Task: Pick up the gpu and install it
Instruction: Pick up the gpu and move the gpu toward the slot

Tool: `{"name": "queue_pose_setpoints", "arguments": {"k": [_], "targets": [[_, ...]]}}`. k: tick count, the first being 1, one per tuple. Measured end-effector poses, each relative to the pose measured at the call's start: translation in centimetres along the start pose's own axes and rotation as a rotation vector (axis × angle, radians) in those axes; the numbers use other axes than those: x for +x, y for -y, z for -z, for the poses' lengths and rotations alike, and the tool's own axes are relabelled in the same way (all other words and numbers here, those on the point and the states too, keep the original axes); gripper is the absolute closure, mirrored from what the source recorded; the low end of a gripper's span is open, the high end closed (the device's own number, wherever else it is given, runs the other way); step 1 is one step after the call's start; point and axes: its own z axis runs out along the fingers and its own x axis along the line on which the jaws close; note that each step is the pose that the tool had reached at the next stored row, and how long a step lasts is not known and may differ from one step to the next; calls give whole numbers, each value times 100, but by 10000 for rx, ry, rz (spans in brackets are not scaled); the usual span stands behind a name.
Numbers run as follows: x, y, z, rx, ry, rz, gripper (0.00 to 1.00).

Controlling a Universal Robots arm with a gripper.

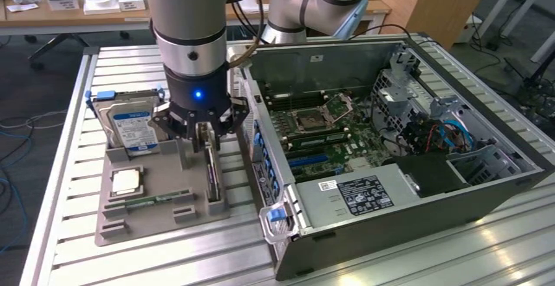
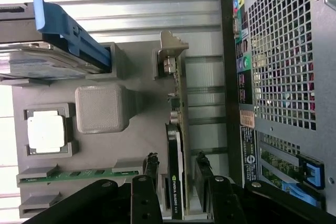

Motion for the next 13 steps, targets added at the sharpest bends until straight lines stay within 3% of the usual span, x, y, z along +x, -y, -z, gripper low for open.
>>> {"name": "queue_pose_setpoints", "arguments": {"k": [13], "targets": [[-22, 42, -113, 5, -41, 1, 58]]}}
